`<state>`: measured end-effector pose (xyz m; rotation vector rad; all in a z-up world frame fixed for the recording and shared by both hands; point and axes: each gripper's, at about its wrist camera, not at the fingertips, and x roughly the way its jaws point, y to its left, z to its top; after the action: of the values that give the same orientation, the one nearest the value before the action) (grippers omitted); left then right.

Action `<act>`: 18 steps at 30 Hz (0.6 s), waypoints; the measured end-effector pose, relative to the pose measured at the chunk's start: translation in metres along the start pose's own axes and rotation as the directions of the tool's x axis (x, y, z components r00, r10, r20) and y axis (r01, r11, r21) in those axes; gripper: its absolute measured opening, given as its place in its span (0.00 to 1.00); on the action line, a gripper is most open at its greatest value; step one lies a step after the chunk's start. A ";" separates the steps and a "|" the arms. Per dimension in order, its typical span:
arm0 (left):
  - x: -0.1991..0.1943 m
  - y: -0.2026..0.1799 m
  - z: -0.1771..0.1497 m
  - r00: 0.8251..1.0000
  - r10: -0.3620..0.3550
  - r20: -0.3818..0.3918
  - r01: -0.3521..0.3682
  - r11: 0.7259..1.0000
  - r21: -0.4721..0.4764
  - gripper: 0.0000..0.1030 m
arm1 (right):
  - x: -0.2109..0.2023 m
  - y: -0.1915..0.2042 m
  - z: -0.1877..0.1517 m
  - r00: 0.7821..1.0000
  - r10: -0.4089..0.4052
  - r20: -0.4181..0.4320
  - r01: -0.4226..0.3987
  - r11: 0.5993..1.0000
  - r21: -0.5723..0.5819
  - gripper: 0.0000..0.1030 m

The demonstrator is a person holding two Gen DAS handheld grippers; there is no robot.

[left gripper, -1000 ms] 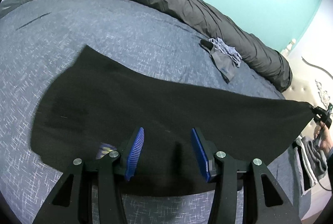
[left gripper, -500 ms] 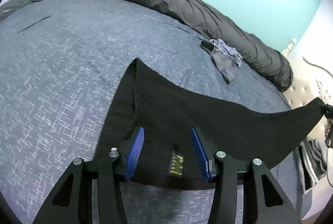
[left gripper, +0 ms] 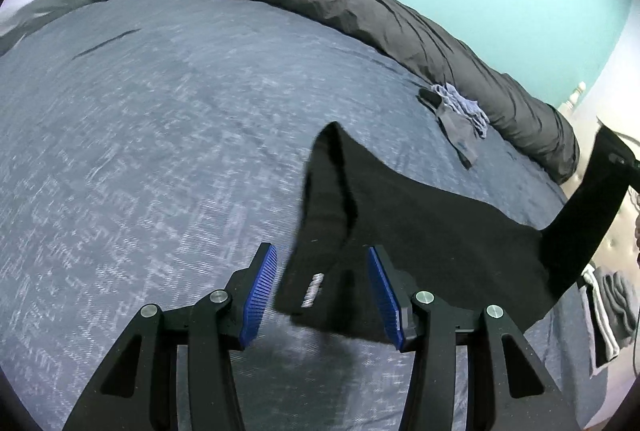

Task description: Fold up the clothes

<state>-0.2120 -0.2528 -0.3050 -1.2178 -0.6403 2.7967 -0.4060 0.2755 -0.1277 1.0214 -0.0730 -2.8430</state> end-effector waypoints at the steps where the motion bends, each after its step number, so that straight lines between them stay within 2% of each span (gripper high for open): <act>1: -0.002 0.004 -0.001 1.000 0.004 0.001 -0.004 1.000 -0.005 0.50 | 0.004 0.017 -0.001 1.000 0.019 -0.012 -0.019 1.000 -0.011 0.09; 4: -0.006 0.013 -0.002 1.000 0.025 0.002 -0.025 1.000 -0.007 0.50 | 0.017 0.078 -0.010 0.996 0.083 -0.045 -0.086 0.995 -0.058 0.09; 9: -0.014 0.023 -0.003 1.000 0.017 0.010 -0.017 1.000 -0.021 0.50 | 0.040 0.176 -0.036 0.977 0.174 -0.123 -0.192 0.970 -0.149 0.09; 15: -0.019 0.029 -0.004 0.999 0.029 0.022 -0.028 0.999 -0.018 0.50 | 0.072 0.247 -0.069 0.953 0.227 -0.203 -0.265 0.946 -0.187 0.09; 18: -0.021 0.033 -0.004 0.998 0.061 0.033 -0.061 0.998 -0.018 0.50 | 0.085 0.273 -0.087 0.942 0.240 -0.234 -0.288 0.937 -0.197 0.09</act>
<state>-0.1897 -0.2859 -0.3050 -1.2158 -0.6416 2.8734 -0.3894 -0.0066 -0.2250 1.1503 0.1242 -2.4227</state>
